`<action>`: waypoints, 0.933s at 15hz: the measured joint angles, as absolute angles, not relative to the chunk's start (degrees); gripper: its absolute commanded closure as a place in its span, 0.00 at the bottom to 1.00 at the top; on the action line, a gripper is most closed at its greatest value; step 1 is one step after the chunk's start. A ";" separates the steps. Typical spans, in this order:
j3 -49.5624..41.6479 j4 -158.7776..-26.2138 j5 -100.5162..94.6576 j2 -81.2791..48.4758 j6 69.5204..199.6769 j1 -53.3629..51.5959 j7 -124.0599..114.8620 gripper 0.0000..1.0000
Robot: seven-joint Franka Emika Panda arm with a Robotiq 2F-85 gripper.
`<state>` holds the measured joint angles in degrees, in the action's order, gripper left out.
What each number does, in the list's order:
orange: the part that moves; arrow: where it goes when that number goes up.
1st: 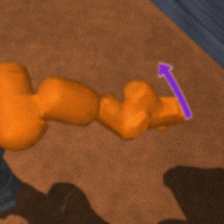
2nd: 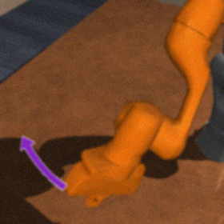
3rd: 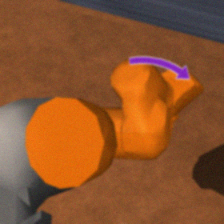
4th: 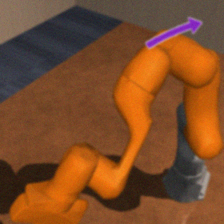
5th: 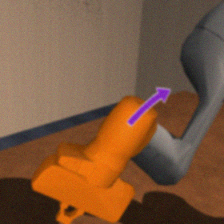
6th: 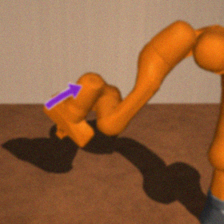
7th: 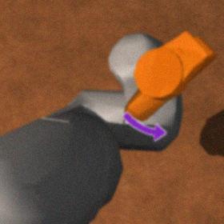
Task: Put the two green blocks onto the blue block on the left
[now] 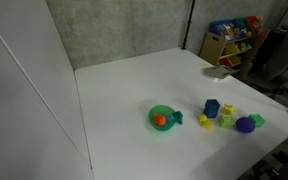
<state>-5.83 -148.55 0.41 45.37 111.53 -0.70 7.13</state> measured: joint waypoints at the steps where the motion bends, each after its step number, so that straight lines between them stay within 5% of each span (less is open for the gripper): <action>1: -5.83 -148.55 0.41 45.39 111.53 -0.70 7.13 0.00; 14: -6.56 -148.60 -2.38 38.94 113.01 -0.93 18.36 0.00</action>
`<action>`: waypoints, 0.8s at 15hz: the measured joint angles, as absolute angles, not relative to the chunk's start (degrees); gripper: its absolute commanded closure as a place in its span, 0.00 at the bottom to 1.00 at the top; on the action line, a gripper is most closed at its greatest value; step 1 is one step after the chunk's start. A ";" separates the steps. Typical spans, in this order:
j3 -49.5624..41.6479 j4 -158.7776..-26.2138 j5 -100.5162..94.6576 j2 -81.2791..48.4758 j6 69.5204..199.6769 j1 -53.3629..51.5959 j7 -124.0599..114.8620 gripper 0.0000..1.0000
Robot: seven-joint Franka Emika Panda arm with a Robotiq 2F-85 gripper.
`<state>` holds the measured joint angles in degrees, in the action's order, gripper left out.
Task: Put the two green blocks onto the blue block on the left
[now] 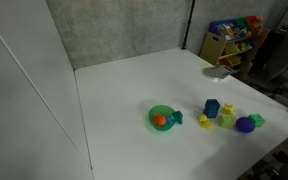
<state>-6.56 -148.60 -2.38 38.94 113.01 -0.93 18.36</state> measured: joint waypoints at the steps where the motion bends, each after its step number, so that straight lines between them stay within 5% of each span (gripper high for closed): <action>1: -6.98 -148.60 -3.56 37.56 113.93 -0.95 20.89 0.00; 12: -11.51 -150.82 -9.80 18.45 136.51 -0.79 32.00 0.00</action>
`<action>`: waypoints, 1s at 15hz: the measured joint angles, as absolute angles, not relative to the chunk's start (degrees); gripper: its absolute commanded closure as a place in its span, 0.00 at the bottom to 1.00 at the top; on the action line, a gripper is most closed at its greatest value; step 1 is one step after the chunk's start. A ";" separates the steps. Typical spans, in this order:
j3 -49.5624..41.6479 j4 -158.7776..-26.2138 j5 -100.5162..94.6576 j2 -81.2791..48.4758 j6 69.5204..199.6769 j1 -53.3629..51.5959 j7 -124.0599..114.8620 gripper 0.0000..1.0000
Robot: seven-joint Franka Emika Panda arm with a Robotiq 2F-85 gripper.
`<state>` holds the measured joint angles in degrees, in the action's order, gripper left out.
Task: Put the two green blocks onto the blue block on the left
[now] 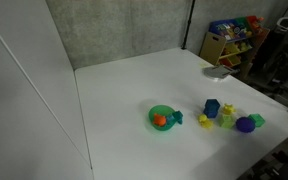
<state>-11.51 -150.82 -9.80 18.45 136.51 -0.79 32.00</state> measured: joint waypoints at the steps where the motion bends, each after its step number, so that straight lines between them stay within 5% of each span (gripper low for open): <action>1: -11.95 -150.93 -9.23 16.35 138.24 -0.79 32.72 0.00; 15: -10.36 -147.62 1.67 -3.93 145.06 1.94 45.85 0.00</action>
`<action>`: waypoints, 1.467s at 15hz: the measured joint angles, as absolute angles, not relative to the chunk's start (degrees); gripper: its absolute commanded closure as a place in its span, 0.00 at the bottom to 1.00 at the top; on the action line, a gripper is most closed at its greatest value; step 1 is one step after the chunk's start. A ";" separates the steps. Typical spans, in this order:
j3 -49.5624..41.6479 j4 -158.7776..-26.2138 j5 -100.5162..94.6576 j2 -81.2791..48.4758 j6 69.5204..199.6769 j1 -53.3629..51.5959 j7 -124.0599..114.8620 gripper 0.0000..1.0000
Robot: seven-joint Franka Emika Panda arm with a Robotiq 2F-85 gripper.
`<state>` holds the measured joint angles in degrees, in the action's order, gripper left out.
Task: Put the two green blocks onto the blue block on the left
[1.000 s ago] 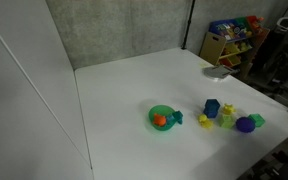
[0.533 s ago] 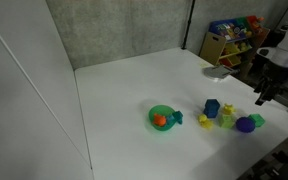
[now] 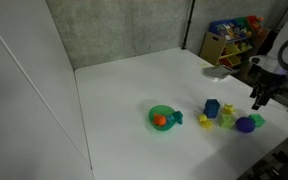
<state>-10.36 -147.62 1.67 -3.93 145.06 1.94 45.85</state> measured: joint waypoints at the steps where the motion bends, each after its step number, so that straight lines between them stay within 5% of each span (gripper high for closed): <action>1: -10.08 -147.65 1.67 -3.94 145.06 2.15 45.84 0.00; 22: 4.77 -140.05 2.01 -29.77 169.98 15.29 49.10 0.00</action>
<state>4.77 -140.05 2.01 -29.77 169.98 15.29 49.10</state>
